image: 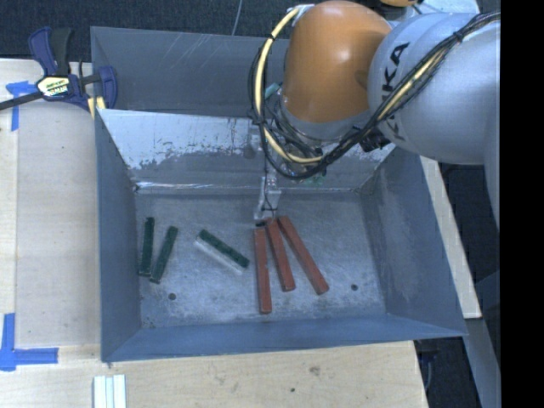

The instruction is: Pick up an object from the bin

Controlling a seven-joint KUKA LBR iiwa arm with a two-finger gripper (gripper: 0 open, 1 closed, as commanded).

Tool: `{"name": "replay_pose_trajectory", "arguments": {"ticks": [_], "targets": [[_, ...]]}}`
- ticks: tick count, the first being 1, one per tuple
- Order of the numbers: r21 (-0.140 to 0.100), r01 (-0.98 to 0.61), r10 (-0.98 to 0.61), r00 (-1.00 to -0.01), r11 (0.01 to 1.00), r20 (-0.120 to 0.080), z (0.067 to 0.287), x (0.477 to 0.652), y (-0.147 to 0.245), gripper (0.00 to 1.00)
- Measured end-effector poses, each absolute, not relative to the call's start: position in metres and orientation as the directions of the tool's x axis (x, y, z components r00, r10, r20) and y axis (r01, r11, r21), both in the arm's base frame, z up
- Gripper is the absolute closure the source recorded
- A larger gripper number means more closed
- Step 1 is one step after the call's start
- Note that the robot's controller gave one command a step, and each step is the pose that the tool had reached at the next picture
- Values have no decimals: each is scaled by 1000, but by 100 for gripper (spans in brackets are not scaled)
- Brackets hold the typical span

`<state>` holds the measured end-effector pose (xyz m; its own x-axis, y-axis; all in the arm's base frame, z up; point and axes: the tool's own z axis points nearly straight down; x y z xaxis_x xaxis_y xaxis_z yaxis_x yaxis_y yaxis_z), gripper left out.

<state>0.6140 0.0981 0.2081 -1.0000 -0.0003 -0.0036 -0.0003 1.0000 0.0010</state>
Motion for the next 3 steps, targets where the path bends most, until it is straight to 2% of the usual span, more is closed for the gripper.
{"name": "replay_pose_trajectory", "arguments": {"ticks": [1,2,3], "targets": [[1,-102,-102,-995,995,-8,181,600,89,0],[-2,-375,-375,-927,927,-7,119,596,82,0],[-1,-481,-481,-877,877,-3,75,569,102,0]]}}
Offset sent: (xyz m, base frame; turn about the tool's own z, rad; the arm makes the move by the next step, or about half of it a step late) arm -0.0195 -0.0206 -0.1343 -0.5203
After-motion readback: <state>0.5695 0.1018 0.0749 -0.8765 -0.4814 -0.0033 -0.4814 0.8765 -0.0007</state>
